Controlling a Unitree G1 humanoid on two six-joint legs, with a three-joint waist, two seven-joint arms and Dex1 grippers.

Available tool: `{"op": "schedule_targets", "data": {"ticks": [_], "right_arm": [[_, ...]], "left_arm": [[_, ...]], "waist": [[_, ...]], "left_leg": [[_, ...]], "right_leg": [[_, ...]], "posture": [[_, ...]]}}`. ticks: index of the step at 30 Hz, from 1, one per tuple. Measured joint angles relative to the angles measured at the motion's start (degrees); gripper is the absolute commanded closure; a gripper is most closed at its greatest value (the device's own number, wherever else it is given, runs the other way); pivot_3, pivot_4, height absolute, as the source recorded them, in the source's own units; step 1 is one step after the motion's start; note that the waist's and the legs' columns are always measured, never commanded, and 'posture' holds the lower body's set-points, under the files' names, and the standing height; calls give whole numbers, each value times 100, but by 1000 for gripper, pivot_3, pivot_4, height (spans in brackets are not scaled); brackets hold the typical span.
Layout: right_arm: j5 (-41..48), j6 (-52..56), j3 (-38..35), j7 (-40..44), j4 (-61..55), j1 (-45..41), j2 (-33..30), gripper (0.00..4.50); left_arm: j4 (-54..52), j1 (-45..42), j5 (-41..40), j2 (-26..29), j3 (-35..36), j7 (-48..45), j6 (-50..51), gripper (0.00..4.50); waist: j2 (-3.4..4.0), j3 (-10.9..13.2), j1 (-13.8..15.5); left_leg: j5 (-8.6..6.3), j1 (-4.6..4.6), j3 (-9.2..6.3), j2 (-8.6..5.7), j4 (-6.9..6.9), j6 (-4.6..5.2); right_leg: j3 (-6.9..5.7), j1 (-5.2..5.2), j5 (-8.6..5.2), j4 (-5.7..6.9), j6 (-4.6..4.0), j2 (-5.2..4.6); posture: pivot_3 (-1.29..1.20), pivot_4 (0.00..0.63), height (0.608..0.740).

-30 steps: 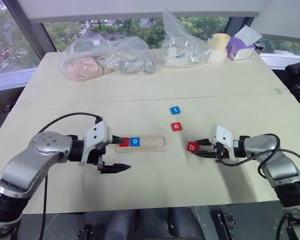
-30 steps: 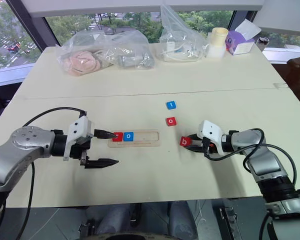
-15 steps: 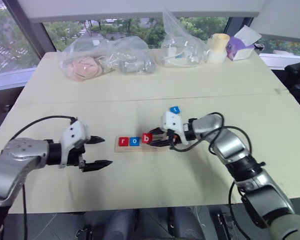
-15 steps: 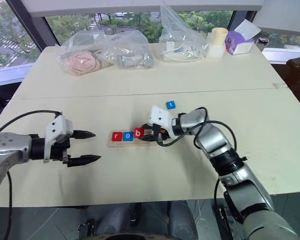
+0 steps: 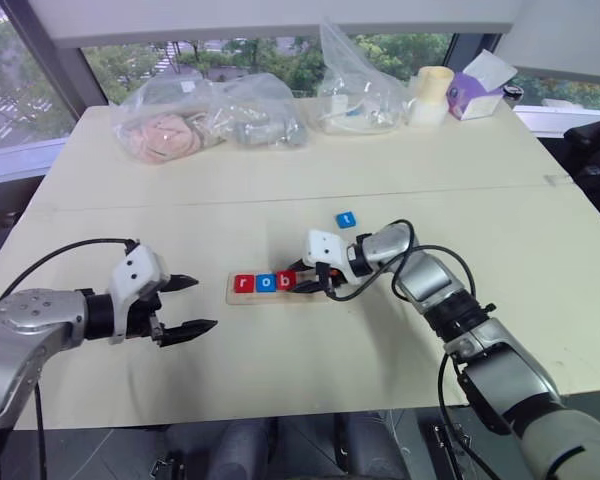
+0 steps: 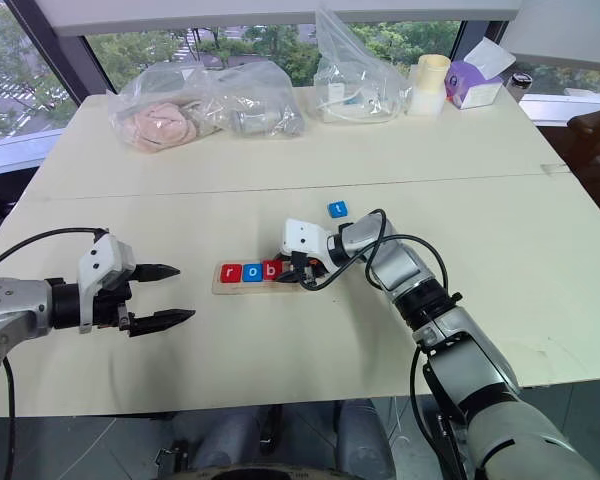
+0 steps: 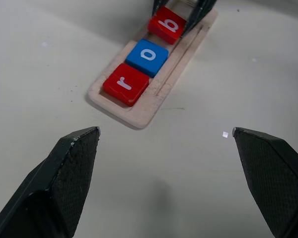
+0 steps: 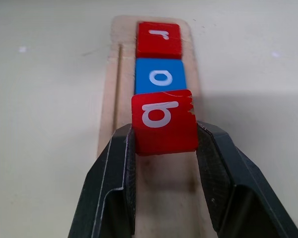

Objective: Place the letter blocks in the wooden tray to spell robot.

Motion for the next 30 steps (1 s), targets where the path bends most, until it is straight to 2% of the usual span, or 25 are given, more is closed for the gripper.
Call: {"op": "schedule_targets", "data": {"ticks": [2,3,7,19,30], "right_arm": [[-8,2,0,14,0,0,25,3375],[-10,9,-1,14,0,0,39,2337],[-33,23,-12,-49,3,-1,72,431],[52,340,-579,-346,-272,-85,33,431],[26,692,-378,-589,-896,318,398,431]], "left_arm": [[-19,0,0,-5,-9,25,1,0],[-24,-3,1,-6,-16,41,1,0],[-22,-53,29,-7,-120,59,0,0],[8,-302,101,-7,-331,75,-10,0],[75,-501,167,-48,-482,76,-11,0]], "waist": [[0,0,0],[0,0,1],[0,0,4],[0,0,5],[0,0,0]], "left_leg": [[0,0,0,0,0,0],[0,0,0,0,0,0],[1,1,1,0,0,-1],[1,1,2,0,-2,-2],[2,4,2,3,-3,-4]], "right_leg": [[0,0,0,0,0,0],[0,0,0,0,0,0],[1,0,1,0,0,1],[2,0,2,1,0,1],[3,0,3,3,-3,4]], "posture": [[0,150,740],[0,150,740],[0,150,740],[0,150,740],[0,150,740]]}}
